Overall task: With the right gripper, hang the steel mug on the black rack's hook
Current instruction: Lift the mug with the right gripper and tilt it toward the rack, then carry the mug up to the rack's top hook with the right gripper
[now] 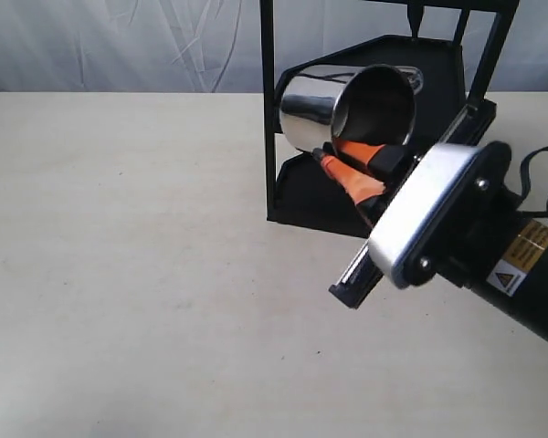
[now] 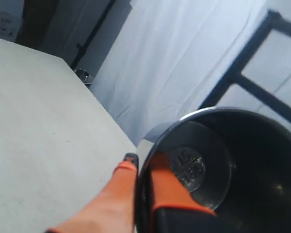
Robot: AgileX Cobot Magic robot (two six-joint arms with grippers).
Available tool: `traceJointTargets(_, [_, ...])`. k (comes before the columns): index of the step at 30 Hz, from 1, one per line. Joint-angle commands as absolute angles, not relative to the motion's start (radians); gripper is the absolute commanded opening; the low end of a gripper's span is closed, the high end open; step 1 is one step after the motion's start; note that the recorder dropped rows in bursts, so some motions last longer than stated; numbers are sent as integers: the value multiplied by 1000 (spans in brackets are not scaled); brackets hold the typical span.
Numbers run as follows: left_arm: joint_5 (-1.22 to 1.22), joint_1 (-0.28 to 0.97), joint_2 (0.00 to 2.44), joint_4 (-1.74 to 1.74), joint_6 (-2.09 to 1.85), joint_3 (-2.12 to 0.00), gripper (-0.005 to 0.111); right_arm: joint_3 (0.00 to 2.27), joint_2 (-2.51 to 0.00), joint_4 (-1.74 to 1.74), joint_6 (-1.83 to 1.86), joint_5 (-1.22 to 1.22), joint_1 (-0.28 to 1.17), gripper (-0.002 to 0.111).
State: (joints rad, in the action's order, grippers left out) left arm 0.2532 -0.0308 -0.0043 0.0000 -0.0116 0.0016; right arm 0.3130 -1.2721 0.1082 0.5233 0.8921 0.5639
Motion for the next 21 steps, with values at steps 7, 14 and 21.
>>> traceJointTargets(7, [240, -26, 0, 0, -7, 0, 0, 351, -1272, 51, 830, 930, 558, -1])
traceJointTargets(14, [240, -26, 0, 0, -7, 0, 0, 410, -1373, -78, 924, 930, 558, -1])
traceJointTargets(21, [240, -26, 0, 0, -7, 0, 0, 404, -1391, -146, 924, 1004, 558, -1])
